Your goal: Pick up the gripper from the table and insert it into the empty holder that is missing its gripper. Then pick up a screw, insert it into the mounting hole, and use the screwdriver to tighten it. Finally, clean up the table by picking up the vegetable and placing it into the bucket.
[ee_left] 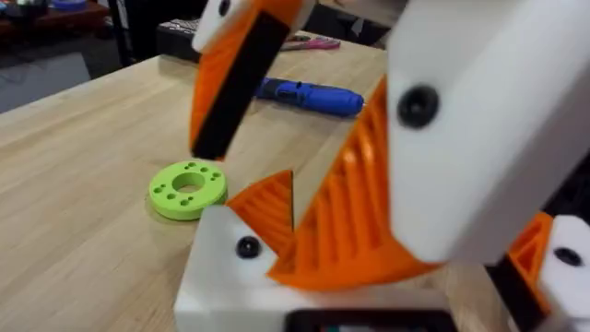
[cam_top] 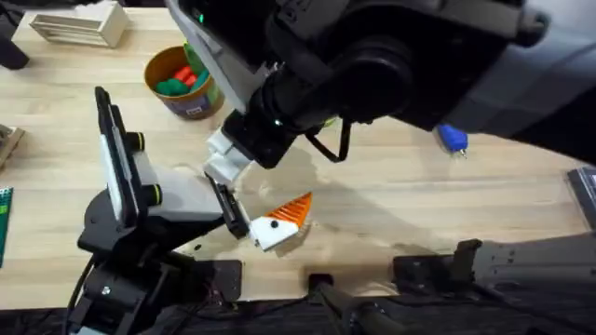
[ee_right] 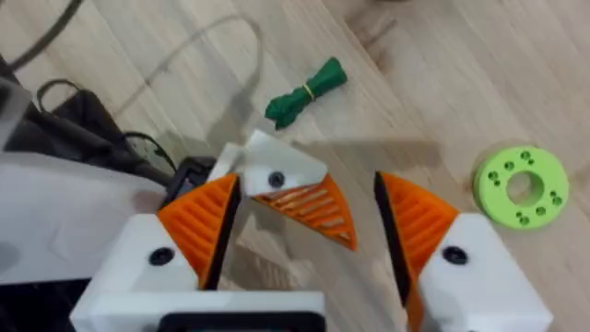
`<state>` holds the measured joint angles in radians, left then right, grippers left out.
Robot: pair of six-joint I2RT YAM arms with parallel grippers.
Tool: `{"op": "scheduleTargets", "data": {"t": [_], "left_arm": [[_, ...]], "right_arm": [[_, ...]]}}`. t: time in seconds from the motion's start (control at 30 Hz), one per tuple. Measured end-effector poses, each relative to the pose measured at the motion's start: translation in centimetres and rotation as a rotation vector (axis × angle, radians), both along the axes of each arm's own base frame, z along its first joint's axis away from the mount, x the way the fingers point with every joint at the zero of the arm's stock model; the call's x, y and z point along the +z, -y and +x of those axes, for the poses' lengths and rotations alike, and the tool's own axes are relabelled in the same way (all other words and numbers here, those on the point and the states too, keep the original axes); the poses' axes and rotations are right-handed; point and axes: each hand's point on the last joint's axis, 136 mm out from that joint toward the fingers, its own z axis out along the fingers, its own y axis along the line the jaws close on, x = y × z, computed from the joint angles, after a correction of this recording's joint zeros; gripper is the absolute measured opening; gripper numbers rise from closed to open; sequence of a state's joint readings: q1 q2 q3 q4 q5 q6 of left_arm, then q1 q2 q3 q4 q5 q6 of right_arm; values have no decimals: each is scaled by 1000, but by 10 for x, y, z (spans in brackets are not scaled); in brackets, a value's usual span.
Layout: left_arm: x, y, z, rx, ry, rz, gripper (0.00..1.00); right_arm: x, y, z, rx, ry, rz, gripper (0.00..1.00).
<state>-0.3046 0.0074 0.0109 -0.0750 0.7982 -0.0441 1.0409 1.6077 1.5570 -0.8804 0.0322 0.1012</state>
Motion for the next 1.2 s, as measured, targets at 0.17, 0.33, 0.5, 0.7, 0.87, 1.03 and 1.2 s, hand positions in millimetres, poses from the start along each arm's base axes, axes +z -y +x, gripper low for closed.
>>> {"op": "scheduleTargets", "data": {"t": [0.17,0.33,0.5,0.7,0.87,1.03,1.2], "left_arm": [[0,0,0,-3,2,1,987],[0,0,0,-3,3,1,987],[0,0,0,-3,3,1,987],[0,0,0,-3,3,1,994],[0,0,0,-3,6,2,504],[0,0,0,-3,10,4,8],[0,0,0,-3,10,4,5]], "right_arm": [[-1,15,0,-24,-23,-28,871],[20,50,10,-117,-34,-6,871],[33,68,8,-157,-81,56,871],[7,95,-19,-199,-180,46,872],[1,127,-40,-258,-207,83,873],[17,155,-55,-299,-179,184,873],[5,206,-37,-527,-173,190,910]]}}
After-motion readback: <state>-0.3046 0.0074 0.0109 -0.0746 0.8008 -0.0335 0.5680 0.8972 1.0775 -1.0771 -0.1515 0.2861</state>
